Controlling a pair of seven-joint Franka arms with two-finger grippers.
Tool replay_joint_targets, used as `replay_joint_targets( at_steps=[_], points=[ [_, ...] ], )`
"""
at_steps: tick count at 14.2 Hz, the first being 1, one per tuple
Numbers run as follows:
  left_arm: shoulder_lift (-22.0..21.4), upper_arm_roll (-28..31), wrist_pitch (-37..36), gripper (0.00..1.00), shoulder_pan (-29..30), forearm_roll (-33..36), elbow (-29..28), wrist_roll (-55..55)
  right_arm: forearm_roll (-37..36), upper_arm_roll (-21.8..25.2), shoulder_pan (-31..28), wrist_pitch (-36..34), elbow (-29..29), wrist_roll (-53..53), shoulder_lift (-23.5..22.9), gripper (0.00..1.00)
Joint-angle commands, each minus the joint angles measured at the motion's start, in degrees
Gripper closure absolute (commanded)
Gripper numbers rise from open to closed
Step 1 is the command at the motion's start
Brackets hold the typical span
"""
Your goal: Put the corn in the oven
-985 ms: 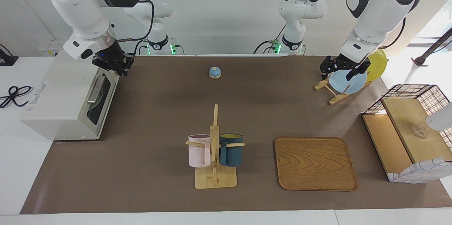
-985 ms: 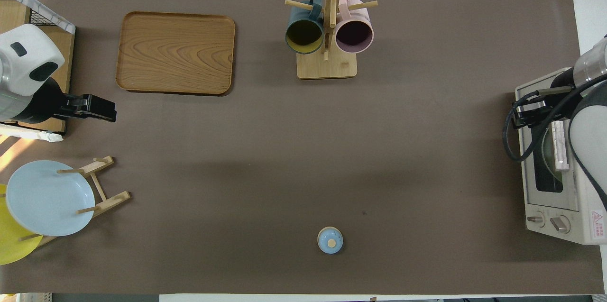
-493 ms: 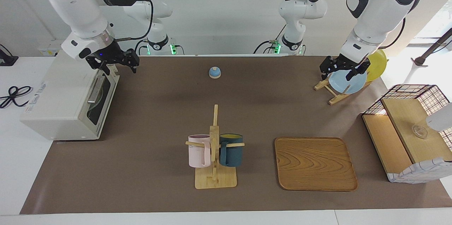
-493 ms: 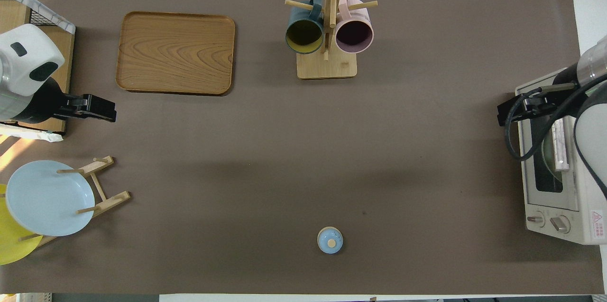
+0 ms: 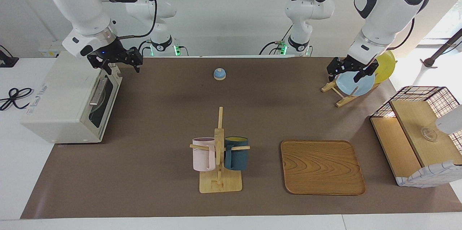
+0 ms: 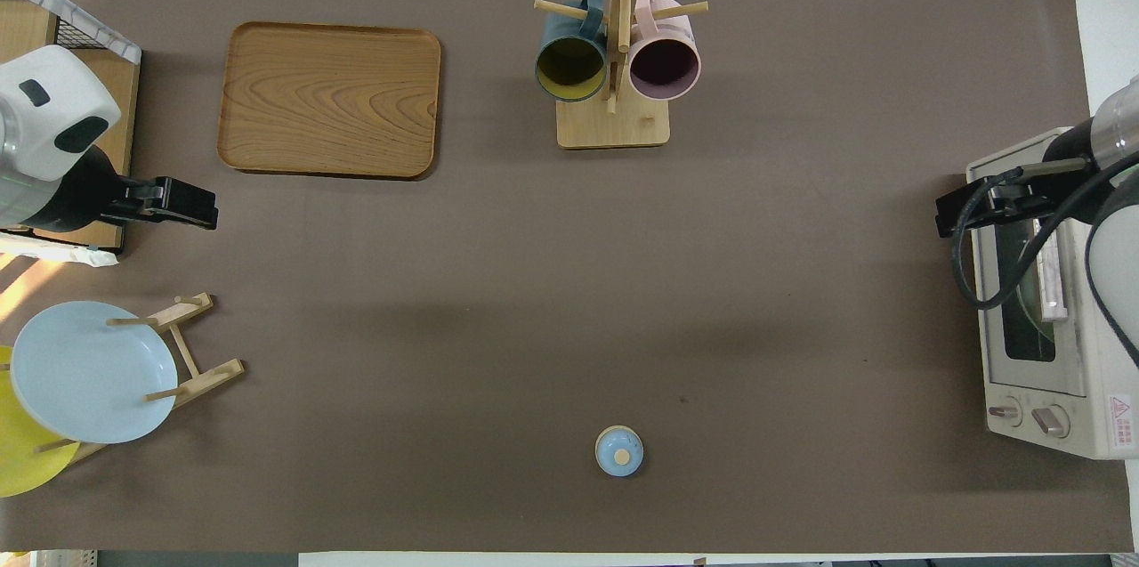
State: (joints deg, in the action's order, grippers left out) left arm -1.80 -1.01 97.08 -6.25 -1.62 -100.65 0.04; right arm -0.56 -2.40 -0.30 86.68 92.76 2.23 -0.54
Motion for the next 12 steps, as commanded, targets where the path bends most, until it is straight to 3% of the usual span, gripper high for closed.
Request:
replay_joint_targets(
  at_steps=[1, 12],
  points=[
    [-0.22, -0.31, -0.31, 0.00, 0.62, 1.01, 0.37, 0.49, 0.48, 0.55, 0.30, -0.55, -0.83, -0.47, -0.07, 0.00],
    [-0.22, -0.31, -0.31, 0.00, 0.62, 1.01, 0.37, 0.49, 0.74, 1.08, 0.30, -0.46, -1.00, -0.47, -0.25, 0.00]
  ],
)
